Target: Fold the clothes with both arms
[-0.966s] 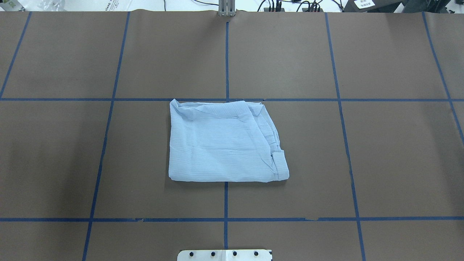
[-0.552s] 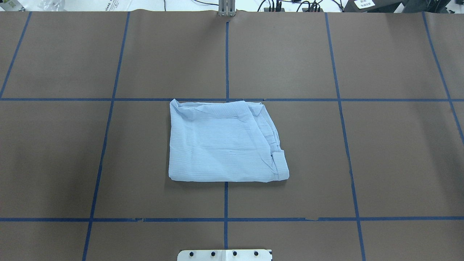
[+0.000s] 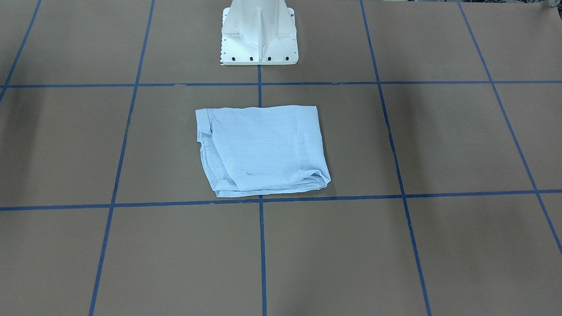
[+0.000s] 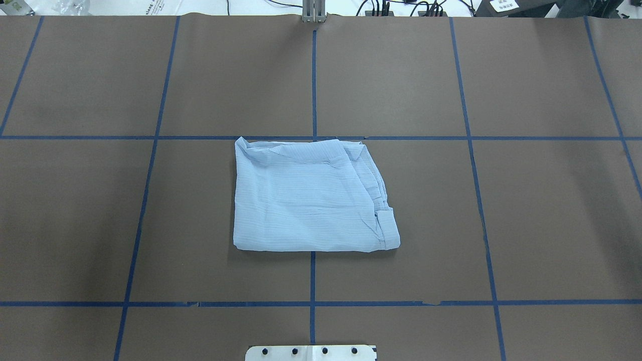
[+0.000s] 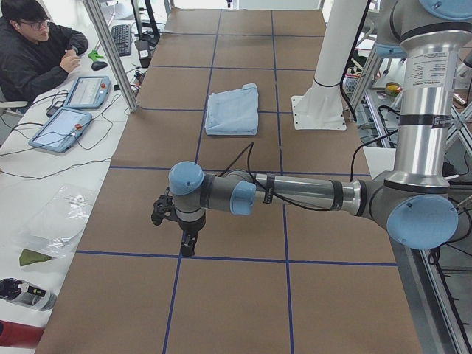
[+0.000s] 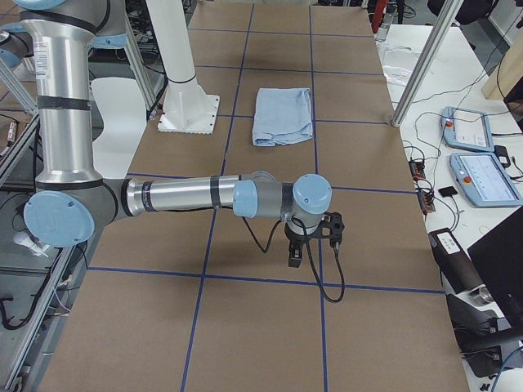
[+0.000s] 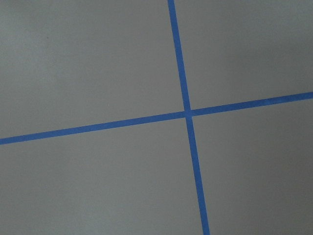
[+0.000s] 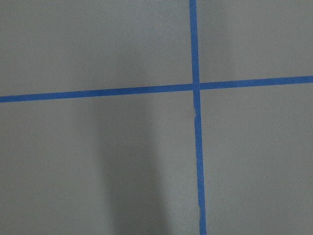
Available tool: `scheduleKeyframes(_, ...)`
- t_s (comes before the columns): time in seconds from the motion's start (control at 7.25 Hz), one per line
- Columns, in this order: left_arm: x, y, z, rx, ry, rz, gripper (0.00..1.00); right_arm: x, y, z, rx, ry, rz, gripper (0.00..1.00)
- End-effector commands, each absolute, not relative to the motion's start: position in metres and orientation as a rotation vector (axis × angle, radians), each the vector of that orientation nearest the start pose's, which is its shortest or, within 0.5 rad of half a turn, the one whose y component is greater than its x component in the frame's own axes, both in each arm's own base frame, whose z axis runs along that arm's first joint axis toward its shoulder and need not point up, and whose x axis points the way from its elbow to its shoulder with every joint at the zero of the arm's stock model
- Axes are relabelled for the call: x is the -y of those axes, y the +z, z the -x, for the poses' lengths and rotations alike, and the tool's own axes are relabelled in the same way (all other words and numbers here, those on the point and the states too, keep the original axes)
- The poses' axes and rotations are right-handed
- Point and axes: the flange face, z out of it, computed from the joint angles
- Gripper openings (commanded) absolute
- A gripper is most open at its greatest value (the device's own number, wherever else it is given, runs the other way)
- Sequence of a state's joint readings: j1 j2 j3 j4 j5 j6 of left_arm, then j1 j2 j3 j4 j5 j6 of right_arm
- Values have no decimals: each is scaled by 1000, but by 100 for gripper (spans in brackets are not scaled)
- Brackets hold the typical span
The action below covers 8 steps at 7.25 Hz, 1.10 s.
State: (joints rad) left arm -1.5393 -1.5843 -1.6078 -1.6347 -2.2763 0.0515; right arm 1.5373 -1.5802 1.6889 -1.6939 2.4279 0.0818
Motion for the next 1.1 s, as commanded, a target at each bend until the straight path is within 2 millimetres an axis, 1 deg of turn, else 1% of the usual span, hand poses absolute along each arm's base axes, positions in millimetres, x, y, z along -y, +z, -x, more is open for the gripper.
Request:
scheduleKeyframes(0.0,506,632,55,-704,120,-118,100,477,623,-42,860,66,89,100)
scheduleKeyframes(0.28,497,641,55,-707,114,-104,100,475,626,-42,858,74,96,100)
scheduleKeyframes(0.97,497,639,54,-707,116,-107,100,476,630,-42,856,70,100,100)
